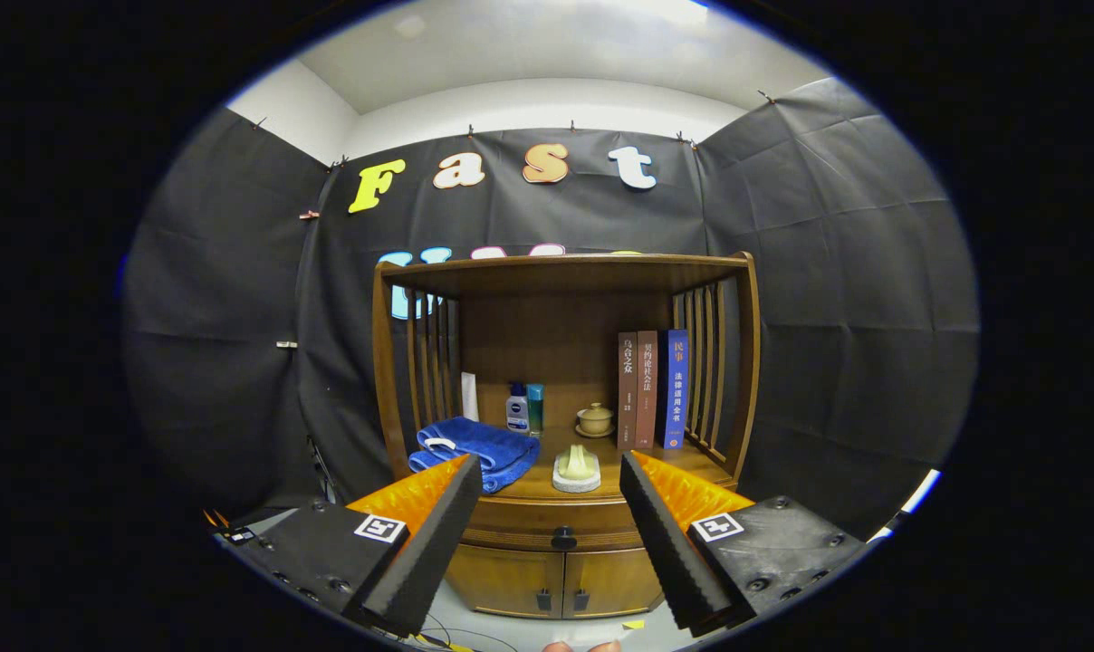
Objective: Pull open the drawer, take out the items inside it, and place them on the countertop above the cabinet.
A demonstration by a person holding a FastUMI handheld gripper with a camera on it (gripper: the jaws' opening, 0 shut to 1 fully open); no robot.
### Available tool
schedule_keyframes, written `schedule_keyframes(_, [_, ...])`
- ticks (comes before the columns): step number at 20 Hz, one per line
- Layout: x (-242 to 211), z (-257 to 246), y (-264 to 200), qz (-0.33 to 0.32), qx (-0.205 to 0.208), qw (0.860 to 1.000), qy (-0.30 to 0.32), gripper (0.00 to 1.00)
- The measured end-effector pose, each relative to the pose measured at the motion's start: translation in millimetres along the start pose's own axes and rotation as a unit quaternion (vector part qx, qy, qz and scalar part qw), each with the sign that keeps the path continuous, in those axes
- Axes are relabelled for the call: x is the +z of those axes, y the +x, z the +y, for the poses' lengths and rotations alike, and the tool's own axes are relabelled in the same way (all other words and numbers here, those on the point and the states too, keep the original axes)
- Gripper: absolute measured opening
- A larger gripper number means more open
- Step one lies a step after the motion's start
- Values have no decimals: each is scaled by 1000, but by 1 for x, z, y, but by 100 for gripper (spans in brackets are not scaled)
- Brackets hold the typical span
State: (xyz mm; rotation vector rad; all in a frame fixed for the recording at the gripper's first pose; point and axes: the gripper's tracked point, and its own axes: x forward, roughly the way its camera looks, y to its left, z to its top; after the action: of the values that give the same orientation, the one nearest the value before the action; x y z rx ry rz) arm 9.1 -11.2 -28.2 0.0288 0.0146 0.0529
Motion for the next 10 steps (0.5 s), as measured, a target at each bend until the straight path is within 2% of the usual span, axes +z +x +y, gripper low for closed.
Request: schedule_keyframes(10, [6, -2, -5, -11, -6, 1000, 3, 99])
